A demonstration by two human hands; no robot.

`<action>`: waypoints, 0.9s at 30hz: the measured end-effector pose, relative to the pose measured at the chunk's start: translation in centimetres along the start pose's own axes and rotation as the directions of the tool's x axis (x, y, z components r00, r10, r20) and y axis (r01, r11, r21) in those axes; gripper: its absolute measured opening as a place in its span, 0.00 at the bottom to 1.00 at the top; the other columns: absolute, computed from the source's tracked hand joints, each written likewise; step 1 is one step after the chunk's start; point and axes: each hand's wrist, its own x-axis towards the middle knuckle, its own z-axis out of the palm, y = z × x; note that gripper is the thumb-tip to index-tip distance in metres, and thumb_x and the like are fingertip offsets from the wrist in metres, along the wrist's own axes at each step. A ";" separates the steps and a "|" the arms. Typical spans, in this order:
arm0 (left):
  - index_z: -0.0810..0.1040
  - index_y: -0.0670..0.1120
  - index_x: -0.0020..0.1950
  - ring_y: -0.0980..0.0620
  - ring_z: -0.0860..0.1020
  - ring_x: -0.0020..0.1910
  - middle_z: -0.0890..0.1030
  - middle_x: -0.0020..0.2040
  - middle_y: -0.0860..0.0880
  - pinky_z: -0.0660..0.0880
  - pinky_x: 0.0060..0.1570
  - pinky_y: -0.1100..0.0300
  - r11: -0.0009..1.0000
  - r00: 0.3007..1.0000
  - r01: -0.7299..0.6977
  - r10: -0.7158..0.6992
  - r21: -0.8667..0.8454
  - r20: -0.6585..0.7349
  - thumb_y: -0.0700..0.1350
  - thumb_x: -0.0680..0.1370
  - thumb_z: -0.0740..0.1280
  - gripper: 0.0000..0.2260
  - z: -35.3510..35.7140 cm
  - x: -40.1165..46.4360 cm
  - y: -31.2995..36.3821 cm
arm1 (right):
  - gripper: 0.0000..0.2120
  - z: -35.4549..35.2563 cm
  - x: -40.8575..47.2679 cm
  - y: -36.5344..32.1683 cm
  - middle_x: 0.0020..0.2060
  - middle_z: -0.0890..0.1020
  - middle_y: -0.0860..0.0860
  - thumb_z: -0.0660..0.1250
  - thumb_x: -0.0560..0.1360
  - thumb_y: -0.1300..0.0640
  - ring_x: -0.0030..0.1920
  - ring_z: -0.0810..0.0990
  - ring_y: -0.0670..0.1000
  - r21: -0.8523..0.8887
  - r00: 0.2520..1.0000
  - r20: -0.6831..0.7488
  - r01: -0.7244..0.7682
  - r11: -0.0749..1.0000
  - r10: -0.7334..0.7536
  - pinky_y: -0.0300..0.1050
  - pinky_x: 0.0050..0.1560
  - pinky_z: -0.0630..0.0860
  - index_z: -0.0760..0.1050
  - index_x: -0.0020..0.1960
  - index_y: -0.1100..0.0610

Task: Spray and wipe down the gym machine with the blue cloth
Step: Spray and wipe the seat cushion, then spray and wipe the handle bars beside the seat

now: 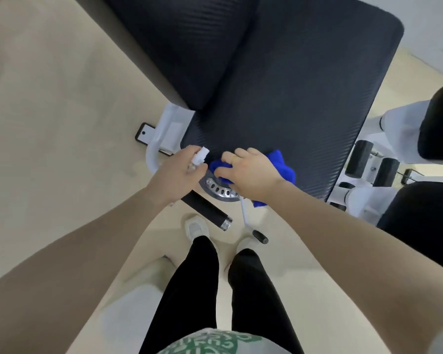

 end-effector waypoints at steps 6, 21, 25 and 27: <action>0.58 0.59 0.74 0.58 0.67 0.22 0.64 0.30 0.54 0.65 0.22 0.68 1.000 0.995 0.000 0.002 0.019 -0.103 0.45 0.82 0.56 0.22 1.5 -1.8 0.0 | 0.13 1.1 -2.6 0.9 0.59 0.74 0.55 0.62 0.76 0.54 0.48 0.75 0.58 0.116 0.997 -0.043 -0.062 0.991 0.067 0.50 0.48 0.69 0.74 0.60 0.52; 0.63 0.57 0.68 0.45 0.76 0.39 0.75 0.42 0.44 0.72 0.38 0.54 0.956 0.981 0.012 0.046 0.294 -0.190 0.42 0.77 0.61 0.21 4.6 -9.1 0.1 | 0.09 -2.1 -8.7 -0.1 0.50 0.72 0.52 0.59 0.76 0.55 0.43 0.75 0.55 0.388 0.957 0.065 -0.284 0.877 0.282 0.49 0.43 0.76 0.73 0.55 0.53; 0.61 0.53 0.72 0.39 0.76 0.42 0.74 0.47 0.42 0.72 0.42 0.50 0.915 0.956 0.187 -0.087 0.357 -0.279 0.43 0.79 0.58 0.22 5.2 -11.6 -2.3 | 0.09 -2.2 -7.7 -4.4 0.48 0.70 0.50 0.60 0.77 0.54 0.42 0.74 0.54 0.432 0.984 0.057 -0.175 0.885 0.167 0.47 0.40 0.74 0.73 0.55 0.53; 0.59 0.52 0.73 0.39 0.74 0.39 0.72 0.49 0.41 0.70 0.40 0.51 0.881 0.952 0.249 -0.146 0.401 -0.270 0.43 0.80 0.56 0.22 5.5 -11.4 -2.6 | 0.09 -1.2 -8.1 -4.9 0.48 0.71 0.51 0.60 0.77 0.53 0.43 0.75 0.54 0.407 0.982 0.059 -0.187 0.894 0.179 0.47 0.41 0.74 0.73 0.55 0.54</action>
